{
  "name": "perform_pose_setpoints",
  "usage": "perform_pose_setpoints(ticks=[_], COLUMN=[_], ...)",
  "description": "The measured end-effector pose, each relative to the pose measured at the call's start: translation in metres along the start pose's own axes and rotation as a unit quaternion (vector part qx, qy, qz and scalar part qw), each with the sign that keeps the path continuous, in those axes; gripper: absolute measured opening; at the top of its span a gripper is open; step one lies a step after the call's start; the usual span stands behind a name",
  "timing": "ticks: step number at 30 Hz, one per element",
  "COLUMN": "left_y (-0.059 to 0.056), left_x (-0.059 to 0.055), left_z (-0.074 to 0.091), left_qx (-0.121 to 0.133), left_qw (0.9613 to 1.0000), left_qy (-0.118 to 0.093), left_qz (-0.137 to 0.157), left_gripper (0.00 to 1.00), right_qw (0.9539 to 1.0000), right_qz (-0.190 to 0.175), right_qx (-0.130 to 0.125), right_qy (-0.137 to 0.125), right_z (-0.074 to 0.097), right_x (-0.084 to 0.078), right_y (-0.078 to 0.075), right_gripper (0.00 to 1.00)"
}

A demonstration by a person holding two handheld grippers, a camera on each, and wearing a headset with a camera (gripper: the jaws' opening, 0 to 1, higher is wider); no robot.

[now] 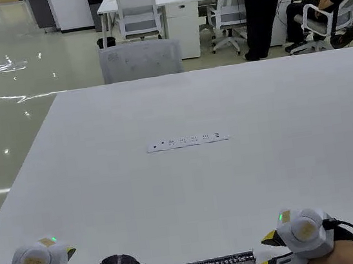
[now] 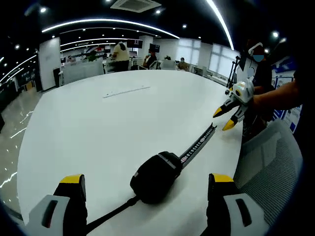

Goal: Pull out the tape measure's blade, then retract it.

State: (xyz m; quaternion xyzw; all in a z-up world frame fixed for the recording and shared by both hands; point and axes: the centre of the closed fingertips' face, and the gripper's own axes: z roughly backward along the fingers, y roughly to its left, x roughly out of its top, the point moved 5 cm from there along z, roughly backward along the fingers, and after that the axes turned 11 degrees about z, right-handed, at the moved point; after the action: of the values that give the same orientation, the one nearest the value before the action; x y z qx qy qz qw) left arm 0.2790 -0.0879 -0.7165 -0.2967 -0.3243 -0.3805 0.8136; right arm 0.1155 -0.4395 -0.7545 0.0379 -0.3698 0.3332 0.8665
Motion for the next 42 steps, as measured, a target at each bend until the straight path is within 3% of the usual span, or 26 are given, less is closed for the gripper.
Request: perform_pose_setpoints(ticks=[4, 8, 9, 10, 11, 18, 21, 26, 31, 32, 35, 42], left_y=[0.002, 0.001, 0.001, 0.0, 0.0, -0.004, -0.003, 0.002, 0.003, 0.002, 0.002, 0.001], left_x=[-0.011, -0.009, -0.007, 0.0, 0.002, -0.011, -0.013, -0.011, -0.013, -0.013, -0.012, -0.026], left_z=[0.009, 0.023, 0.027, 0.032, 0.035, 0.048, 0.052, 0.06, 0.065, 0.067, 0.07, 0.068], left_qx=[0.01, 0.019, 0.022, 0.026, 0.025, 0.027, 0.024, 0.022, 0.026, 0.027, 0.028, 0.021], left_qw=[0.9999, 0.9991, 0.9986, 0.9969, 0.9963, 0.9972, 0.9965, 0.9949, 0.9959, 0.996, 0.9954, 0.9971], left_qy=[-0.004, -0.031, -0.041, -0.072, -0.079, -0.067, -0.078, -0.094, -0.083, -0.083, -0.089, -0.071], left_qz=[0.007, 0.023, 0.024, 0.017, 0.021, 0.018, 0.013, 0.027, 0.024, 0.021, 0.019, 0.018], left_gripper=[1.0, 1.0, 1.0, 0.99, 0.99, 1.0, 0.98, 1.0, 1.0, 1.0, 1.0, 1.0], right_qw=[0.9992, 0.9976, 0.9969, 0.9957, 0.9955, 0.9909, 0.9899, 0.9922, 0.9889, 0.986, 0.9856, 0.9846], right_qz=[-0.026, -0.044, -0.05, -0.066, -0.069, -0.092, -0.097, -0.077, -0.08, -0.093, -0.096, -0.1], right_qx=[-0.029, -0.053, -0.058, -0.064, -0.062, -0.094, -0.099, -0.093, -0.115, -0.127, -0.127, -0.129], right_qy=[-0.001, -0.013, -0.015, -0.017, -0.019, -0.032, -0.031, -0.032, -0.05, -0.056, -0.058, -0.062], right_z=[0.017, 0.035, 0.039, 0.044, 0.047, 0.073, 0.08, 0.087, 0.1, 0.104, 0.106, 0.109], right_x=[-0.011, -0.022, -0.024, -0.027, -0.029, -0.041, -0.045, -0.043, -0.043, -0.044, -0.049, -0.048], right_y=[-0.002, -0.001, 0.0, 0.002, 0.005, 0.012, 0.015, 0.027, 0.027, 0.024, 0.023, 0.019], right_gripper=[0.51, 0.6, 0.61, 0.61, 0.62, 0.79, 0.86, 0.92, 0.96, 0.97, 0.99, 1.0])
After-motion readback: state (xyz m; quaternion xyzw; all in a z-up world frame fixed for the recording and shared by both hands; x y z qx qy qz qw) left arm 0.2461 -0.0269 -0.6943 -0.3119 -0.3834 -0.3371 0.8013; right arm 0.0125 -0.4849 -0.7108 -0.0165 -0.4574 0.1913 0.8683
